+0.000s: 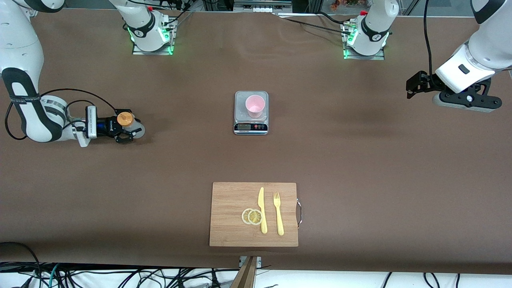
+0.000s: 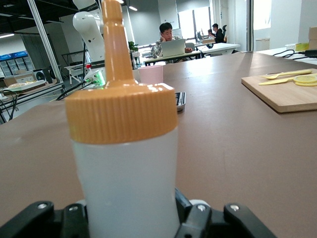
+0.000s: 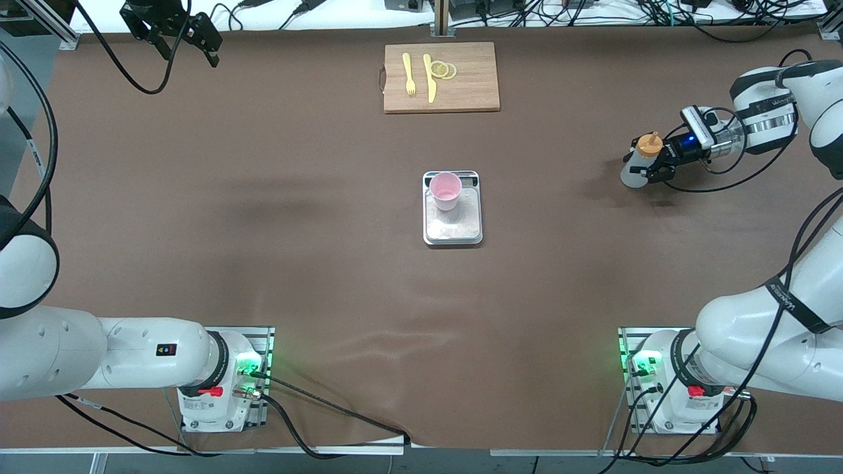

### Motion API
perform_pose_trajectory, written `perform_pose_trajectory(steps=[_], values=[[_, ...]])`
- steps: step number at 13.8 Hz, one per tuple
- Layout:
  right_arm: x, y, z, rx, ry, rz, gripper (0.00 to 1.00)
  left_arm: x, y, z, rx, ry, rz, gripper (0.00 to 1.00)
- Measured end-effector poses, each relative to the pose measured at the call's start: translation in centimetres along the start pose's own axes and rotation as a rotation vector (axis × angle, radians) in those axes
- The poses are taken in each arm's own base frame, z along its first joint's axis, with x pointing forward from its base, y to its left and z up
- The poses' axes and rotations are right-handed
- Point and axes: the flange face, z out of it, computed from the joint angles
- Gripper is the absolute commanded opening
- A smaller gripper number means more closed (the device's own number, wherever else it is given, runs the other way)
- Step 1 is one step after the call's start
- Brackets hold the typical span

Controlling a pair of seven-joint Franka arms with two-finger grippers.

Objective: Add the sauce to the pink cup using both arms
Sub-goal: 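Lift the bottle with the right gripper and tilt it over the cup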

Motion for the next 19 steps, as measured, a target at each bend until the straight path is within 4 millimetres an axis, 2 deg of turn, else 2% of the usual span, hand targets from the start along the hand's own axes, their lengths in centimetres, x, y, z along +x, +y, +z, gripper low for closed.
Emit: perform_pose_trajectory(steps=[3, 6, 8, 11, 14, 17, 19], values=[[1.0, 1.2, -0.7, -0.007, -0.022, -0.033, 0.0, 0.0, 0.0, 0.0, 0.0, -0.002, 0.0, 1.0], [3.8, 3.7, -1.1, -0.016, -0.089, -0.024, 0.0, -0.1, 0.0, 0.1, 0.0, -0.006, 0.0, 1.0], [6.1, 5.3, -0.2, -0.023, -0.156, 0.025, 0.0, -0.1, 0.0, 0.1, 0.0, -0.007, 0.0, 1.0], [10.8, 7.5, 2.5, -0.002, -0.315, 0.062, 0.0, -0.1, 0.0, 0.1, 0.0, -0.008, 0.0, 1.0], [16.0, 8.9, 6.4, 0.011, -0.459, 0.145, 0.0, -0.1, 0.0, 0.1, 0.0, -0.009, 0.0, 1.0], [19.3, 9.8, 10.4, 0.015, -0.59, 0.165, 0.0, -0.1, 0.0, 0.1, 0.0, -0.009, 0.0, 1.0], [21.5, 10.1, 13.9, 0.02, -0.7, 0.173, 0.0, -0.1, 0.0, 0.1, -0.001, -0.009, 0.0, 1.0]])
